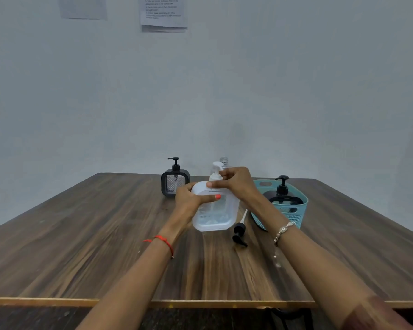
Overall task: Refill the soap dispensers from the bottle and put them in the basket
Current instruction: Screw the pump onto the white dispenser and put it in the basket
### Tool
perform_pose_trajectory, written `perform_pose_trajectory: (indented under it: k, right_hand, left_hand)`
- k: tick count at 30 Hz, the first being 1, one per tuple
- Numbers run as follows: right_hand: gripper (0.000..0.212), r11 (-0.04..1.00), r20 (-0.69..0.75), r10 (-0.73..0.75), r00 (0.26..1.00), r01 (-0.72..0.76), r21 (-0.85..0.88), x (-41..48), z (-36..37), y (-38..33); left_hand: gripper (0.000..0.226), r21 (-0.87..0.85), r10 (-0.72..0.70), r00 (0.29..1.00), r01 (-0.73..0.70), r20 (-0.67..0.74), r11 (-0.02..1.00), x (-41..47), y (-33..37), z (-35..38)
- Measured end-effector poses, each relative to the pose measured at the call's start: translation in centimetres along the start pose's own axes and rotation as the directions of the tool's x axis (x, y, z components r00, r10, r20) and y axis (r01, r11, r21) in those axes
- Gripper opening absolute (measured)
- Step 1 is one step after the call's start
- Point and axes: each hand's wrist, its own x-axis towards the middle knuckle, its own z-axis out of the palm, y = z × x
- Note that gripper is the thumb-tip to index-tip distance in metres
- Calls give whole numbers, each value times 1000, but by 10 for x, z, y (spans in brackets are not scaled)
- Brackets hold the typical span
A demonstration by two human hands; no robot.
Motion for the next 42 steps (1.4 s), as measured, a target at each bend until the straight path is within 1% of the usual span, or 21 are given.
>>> perform_pose_trajectory:
  k: [4, 9, 11, 13, 14, 16, 18, 19, 20, 21, 23, 25, 28, 33, 35, 38, 40, 41, 42]
  right_hand:
    - [27, 996, -174, 8, 985, -23, -87, -8, 12, 0]
    - [25, 988, -350, -55, 935, 1, -153, -16, 25, -4]
    - [24, 981, -388, -75, 918, -3, -196, -20, 28, -5]
    - [24, 975, -368, -93, 925, 9, -224, -20, 24, -4]
    - [25, 976, -321, -87, 943, 16, -219, -19, 20, -4]
    - [36, 987, -149, -45, 988, 21, -161, -16, 7, -3]
    - [33, 993, 39, -23, 999, 27, -112, -12, -6, -4]
    - [30, 994, 77, -25, 997, 33, -103, -10, -10, -4]
    - [30, 996, 71, -26, 997, 32, -83, -9, -11, -2]
    - [30, 998, 33, -16, 999, 18, -55, -8, -11, 0]
    - [31, 1000, -83, 19, 996, -19, 2, -9, -4, 3]
    - [32, 999, -172, 30, 985, -27, 22, -11, 4, 7]
    - [30, 1000, -268, -10, 963, 10, -1, -17, 12, 8]
    - [20, 999, -401, -46, 915, 54, 8, -24, 19, 4]
    - [20, 997, -384, -71, 921, 64, -33, -24, 15, 3]
    - [28, 992, -262, -122, 957, 116, -41, -22, -4, 1]
    - [44, 993, -192, -120, 974, 120, -11, -17, -22, 3]
    - [53, 995, -162, -99, 982, 101, 2, -15, -31, 4]
    - [58, 997, -125, -69, 990, 71, 16, -13, -42, 5]
  left_hand:
    - [45, -45, -15, 1000, 14, -26, 999, -2, -4, 7]
    - [38, 11, 22, 999, -21, -42, 1000, -2, -6, 14]
    - [36, 23, 27, 999, -26, -35, 999, -2, -7, 15]
    - [38, 25, 25, 999, -24, -25, 999, -2, -8, 15]
    - [41, 9, 15, 1000, -15, -20, 1000, -2, -8, 14]
    - [46, -54, -16, 1000, 15, -1, 998, 0, -6, 11]
    - [45, -56, -19, 999, 21, 25, 998, 2, -3, 9]
    - [45, -35, -14, 999, 15, 33, 999, 3, -2, 9]
    - [44, -19, -8, 999, 9, 33, 1000, 3, -1, 9]
    - [44, -12, -2, 1000, 2, 28, 1000, 3, -1, 10]
    - [44, 5, 18, 1000, -18, 10, 1000, 3, -2, 13]
    - [45, 38, 41, 999, -41, -8, 998, 1, -3, 16]
    - [48, 36, 43, 999, -42, -21, 998, 1, -7, 19]
    - [40, 8, 16, 999, -16, -37, 1000, -1, -10, 29]
    - [39, -7, 17, 999, -17, -31, 1000, 0, -10, 31]
    - [39, -21, 51, 998, -52, -23, 998, 3, -3, 37]
    - [41, -28, 73, 997, -73, -16, 997, 7, 5, 44]
    - [42, -42, 81, 997, -82, -15, 996, 10, 9, 47]
    - [42, -59, 90, 996, -90, -10, 994, 13, 14, 52]
